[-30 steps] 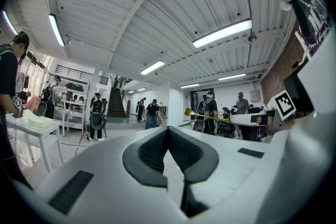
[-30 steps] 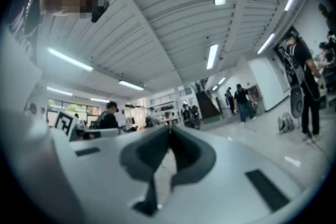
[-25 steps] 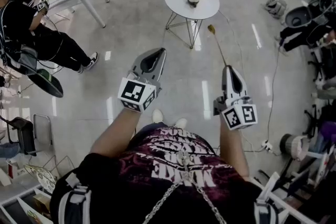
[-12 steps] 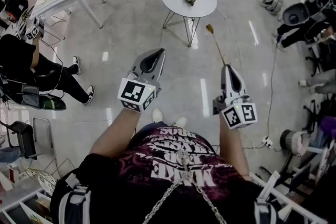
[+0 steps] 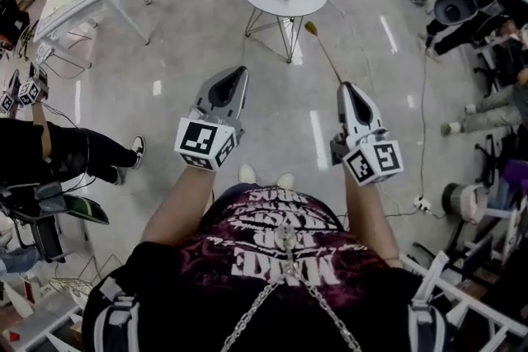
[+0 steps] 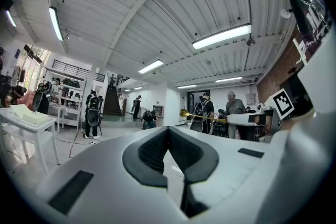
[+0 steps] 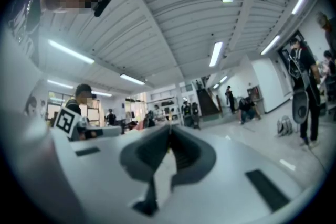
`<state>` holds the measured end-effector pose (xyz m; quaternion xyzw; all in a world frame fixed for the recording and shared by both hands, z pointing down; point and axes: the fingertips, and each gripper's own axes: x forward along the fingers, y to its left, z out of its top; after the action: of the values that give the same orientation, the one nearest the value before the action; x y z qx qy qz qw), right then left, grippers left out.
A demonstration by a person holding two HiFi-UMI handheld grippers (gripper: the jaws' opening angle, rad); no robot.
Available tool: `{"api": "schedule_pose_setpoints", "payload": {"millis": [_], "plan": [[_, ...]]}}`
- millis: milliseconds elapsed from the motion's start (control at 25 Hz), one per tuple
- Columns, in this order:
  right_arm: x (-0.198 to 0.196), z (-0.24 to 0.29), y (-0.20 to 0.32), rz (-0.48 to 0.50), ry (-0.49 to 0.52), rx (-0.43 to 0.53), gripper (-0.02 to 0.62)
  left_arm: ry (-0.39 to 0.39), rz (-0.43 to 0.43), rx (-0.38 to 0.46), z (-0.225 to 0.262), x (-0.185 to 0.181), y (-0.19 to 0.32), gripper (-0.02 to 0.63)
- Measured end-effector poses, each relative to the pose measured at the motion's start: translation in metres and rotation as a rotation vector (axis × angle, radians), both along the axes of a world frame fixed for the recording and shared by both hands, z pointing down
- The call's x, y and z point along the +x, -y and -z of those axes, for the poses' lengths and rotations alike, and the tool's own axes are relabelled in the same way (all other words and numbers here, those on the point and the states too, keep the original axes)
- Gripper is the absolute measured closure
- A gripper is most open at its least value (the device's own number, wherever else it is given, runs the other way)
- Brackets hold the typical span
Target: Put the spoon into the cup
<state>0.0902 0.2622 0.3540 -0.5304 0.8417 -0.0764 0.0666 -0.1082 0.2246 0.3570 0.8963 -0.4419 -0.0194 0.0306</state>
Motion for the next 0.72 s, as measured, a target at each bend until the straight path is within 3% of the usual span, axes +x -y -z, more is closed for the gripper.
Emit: {"api": "schedule_pose_setpoints", "payload": {"millis": [480,720], "plan": [[-0.027,-0.008,0.028,-0.026,-0.039,-0.027,0.56,-0.016,-0.03,-0.014,-0.015,-0.028,0.03,0.577],[-0.017,-0.009,0.04,-0.066,-0.045,-0.021,0.56,-0.026,-0.036,-0.018,-0.022,-0.032,0.049,0.577]]}}
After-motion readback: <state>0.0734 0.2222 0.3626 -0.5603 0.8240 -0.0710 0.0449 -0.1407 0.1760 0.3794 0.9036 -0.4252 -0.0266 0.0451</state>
